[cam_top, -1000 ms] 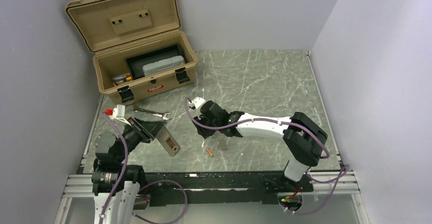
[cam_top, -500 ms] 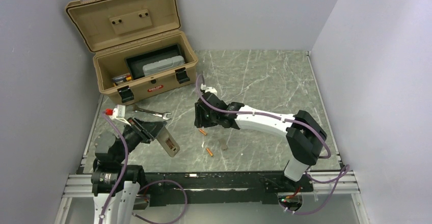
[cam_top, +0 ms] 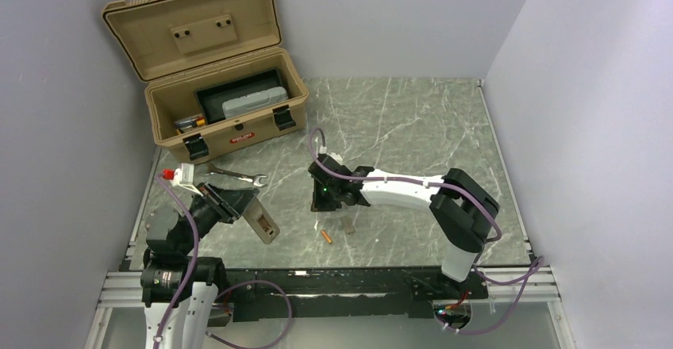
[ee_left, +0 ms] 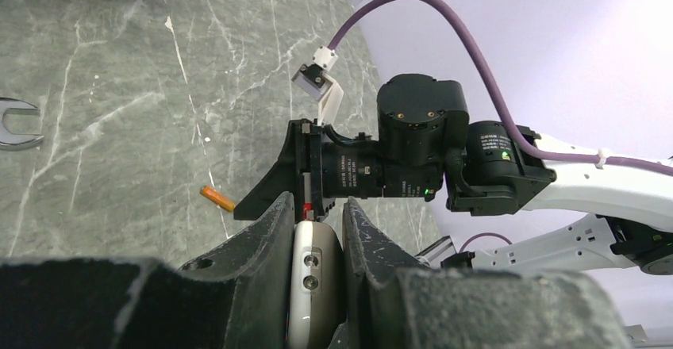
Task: Load the batteries into the remote control
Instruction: Adjust the battery at the center of the board.
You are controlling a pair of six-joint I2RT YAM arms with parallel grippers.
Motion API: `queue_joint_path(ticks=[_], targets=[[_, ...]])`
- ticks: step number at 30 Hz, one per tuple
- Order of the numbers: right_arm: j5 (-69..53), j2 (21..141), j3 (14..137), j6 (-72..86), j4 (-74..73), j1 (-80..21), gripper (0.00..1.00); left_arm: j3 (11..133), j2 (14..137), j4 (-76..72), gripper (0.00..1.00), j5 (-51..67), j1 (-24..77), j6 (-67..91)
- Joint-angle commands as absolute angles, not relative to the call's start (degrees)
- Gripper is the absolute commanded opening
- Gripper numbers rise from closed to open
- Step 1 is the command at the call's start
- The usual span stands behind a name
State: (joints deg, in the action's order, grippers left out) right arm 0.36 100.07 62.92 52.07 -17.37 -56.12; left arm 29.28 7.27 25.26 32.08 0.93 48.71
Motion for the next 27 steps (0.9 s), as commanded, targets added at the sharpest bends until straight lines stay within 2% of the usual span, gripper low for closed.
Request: queue_joint_path(ticks=[1,8,27], targets=[[-0.1,101.8,62.2,52.0,-17.2,-56.2,0.0,30.6,7.0,24.0,0.0,32.5,0.7,47.7],[-0.1,104.9,62.0,51.0,-17.0,-56.1,0.0,30.1,7.1,23.9,0.0,32.4,0.7,47.7],[10.2,107.2,62.7,47.9,-21.0,-56.0,0.0,29.2,7.4,23.1,0.0,32.3,0.7,47.6]])
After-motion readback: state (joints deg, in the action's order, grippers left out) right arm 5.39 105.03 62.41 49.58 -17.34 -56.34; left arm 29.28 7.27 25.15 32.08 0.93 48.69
